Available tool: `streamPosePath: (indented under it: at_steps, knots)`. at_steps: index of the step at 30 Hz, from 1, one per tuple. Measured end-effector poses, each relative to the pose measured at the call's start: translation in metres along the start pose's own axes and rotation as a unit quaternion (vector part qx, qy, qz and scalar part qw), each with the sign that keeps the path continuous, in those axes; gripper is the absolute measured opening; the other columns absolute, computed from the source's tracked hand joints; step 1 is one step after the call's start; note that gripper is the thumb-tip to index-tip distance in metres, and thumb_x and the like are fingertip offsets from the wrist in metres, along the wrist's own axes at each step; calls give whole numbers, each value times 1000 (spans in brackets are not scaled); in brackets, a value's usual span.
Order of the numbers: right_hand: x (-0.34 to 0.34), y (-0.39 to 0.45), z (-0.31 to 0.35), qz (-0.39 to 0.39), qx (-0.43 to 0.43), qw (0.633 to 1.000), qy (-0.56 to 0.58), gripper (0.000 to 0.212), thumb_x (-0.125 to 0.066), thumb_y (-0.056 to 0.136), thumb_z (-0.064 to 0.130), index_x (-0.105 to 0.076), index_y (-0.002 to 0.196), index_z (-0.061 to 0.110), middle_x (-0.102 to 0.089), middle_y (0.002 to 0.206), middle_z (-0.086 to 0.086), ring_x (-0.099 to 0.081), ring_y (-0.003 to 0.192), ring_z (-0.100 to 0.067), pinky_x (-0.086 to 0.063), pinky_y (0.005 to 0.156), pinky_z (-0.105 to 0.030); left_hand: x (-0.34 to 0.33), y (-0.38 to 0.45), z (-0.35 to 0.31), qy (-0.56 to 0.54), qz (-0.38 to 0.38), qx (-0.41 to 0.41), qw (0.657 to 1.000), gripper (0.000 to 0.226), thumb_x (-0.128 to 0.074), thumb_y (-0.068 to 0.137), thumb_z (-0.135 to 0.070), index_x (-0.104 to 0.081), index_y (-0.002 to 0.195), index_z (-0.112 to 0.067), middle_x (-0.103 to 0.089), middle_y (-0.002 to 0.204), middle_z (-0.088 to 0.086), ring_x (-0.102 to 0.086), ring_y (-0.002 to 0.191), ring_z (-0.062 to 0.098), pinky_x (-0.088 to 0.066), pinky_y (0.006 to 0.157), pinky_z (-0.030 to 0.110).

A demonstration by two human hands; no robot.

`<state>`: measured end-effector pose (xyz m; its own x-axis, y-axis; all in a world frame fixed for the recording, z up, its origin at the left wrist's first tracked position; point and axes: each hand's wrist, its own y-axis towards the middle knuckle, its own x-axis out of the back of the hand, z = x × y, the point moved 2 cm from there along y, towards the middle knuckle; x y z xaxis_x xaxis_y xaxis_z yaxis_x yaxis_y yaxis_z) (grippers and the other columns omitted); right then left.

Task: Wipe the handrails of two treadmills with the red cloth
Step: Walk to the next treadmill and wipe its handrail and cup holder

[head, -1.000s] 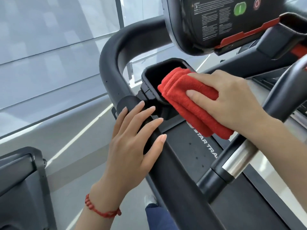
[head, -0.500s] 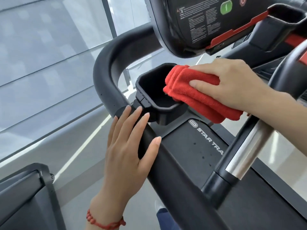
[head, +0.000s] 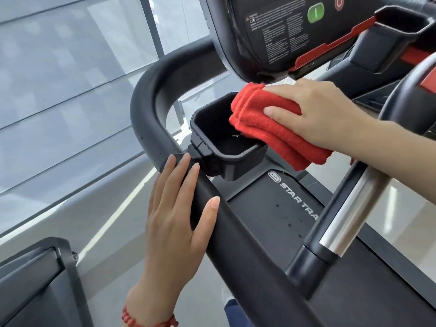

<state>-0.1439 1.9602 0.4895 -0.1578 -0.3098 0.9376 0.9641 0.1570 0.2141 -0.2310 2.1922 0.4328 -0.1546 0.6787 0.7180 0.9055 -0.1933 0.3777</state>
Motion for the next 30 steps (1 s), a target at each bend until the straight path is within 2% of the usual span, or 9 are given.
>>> streamPosePath:
  at_steps: [8, 12, 17, 25, 30]
  knots:
    - [2, 35, 8, 0, 5, 1000, 20, 38, -48, 91, 40, -56, 124, 24, -66, 108, -10, -55, 104, -32, -37, 93, -39, -1, 0, 0, -5, -12, -1, 1000, 53, -39, 89, -35, -47, 131, -2, -40, 142, 6, -25, 138, 20, -26, 111, 45]
    - [2, 17, 9, -2, 4, 1000, 31, 38, -50, 90, 39, -56, 124, 24, -66, 103, -9, -56, 100, -31, -38, 89, -37, -1, 0, 0, -10, -12, -2, 1000, 53, -38, 90, -35, -46, 131, -2, -40, 142, 7, -24, 138, 19, -26, 111, 45]
    - [5, 1, 14, -23, 0, 999, 37, 35, -52, 89, 37, -59, 121, 25, -66, 105, -8, -55, 102, -31, -38, 90, -39, -2, -1, 1, -14, -18, -8, 1000, 52, -38, 90, -34, -46, 131, -3, -41, 141, 7, -25, 138, 20, -28, 109, 52]
    - [3, -12, 28, -62, -15, 993, 103, 33, -55, 88, 37, -59, 120, 30, -67, 110, 6, -57, 99, -11, -30, 83, -9, -1, -2, 8, 1, -17, -40, 999, 52, -37, 91, -36, -47, 131, -4, -41, 142, 7, -25, 138, 20, -28, 109, 51]
    - [4, -17, 49, -77, 11, 986, 149, 32, -58, 87, 35, -61, 118, 29, -58, 91, 16, -44, 88, 10, -26, 76, 8, 5, -1, 16, 22, -16, -71, 997, 60, -29, 95, -47, -46, 131, -3, -41, 141, 9, -27, 137, 21, -27, 110, 44]
